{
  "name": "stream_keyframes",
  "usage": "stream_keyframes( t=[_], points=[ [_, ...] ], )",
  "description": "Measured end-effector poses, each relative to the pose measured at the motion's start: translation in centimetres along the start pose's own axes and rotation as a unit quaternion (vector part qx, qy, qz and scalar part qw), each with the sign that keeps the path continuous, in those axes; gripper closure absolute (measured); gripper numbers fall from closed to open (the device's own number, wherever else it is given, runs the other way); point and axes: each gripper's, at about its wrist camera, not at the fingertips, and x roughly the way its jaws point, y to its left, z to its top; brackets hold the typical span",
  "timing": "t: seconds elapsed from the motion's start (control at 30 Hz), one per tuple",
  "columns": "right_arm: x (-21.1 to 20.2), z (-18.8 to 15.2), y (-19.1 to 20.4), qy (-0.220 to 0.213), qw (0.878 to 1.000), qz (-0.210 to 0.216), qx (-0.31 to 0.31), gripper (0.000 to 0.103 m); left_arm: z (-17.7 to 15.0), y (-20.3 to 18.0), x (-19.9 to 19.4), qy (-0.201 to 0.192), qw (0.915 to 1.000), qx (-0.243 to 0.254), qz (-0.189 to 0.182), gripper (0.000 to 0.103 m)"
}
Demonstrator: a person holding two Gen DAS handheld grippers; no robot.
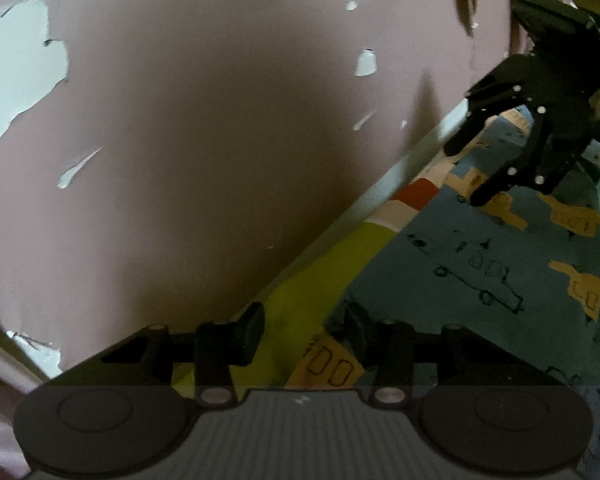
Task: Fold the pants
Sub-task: 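Grasp the waistband corners with the left and right grippers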
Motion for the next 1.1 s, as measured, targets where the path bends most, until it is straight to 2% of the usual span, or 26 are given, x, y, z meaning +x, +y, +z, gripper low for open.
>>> stream_keyframes(
  t=[0.07,0.13,0.17,0.23,0.27,0.3,0.33,0.4,0.63,0.7,0.9,1.1],
  points=[
    [0.1,0.1,0.2,0.001,1.000,0.001,-0.004,0.046,0.0,-0.4,0.8,0.021,0.9997,0.014,0.002,0.054],
    [0.3,0.4,0.5,0.005,1.000,0.003,-0.008,0.056,0.0,-0.9,1.5,0.041,0.9988,0.027,0.011,0.068],
    [0.3,0.4,0.7,0.007,1.000,0.005,-0.011,0.060,0.1,-1.1,1.6,0.043,0.9985,0.030,0.015,0.070],
    [0.3,0.5,1.2,0.012,1.000,0.005,-0.019,0.072,0.5,-1.3,1.3,0.049,0.9981,0.034,0.015,0.089],
    [0.4,0.5,1.5,0.016,1.000,0.002,-0.025,0.076,0.6,-1.5,1.3,0.055,0.9977,0.036,0.015,0.093],
    [0.4,0.6,1.8,0.018,0.999,-0.005,-0.032,0.085,0.8,-1.7,1.4,0.060,0.9975,0.034,0.018,0.098],
    [0.4,0.8,2.1,0.017,0.999,-0.014,-0.039,0.095,0.9,-1.9,1.4,0.061,0.9974,0.029,0.025,0.102],
    [0.1,1.3,2.5,0.008,0.998,-0.035,-0.042,0.101,1.3,-2.1,1.1,0.056,0.9975,0.010,0.041,0.102],
    [-1.4,2.5,2.9,-0.065,0.991,-0.118,-0.021,0.102,2.1,-1.0,-2.1,0.006,0.9928,-0.038,0.113,0.103],
    [-1.0,2.7,2.7,-0.072,0.989,-0.128,-0.014,0.102,2.2,-0.6,-2.0,0.005,0.9909,-0.050,0.125,0.103],
    [1.1,2.9,3.4,-0.049,0.990,-0.132,-0.015,0.102,2.1,0.2,-0.1,0.024,0.9899,-0.068,0.123,0.103],
    [-0.5,3.0,3.7,-0.065,0.989,-0.132,-0.010,0.102,2.2,0.3,-1.3,0.000,0.9899,-0.081,0.117,0.103]
  ],
)
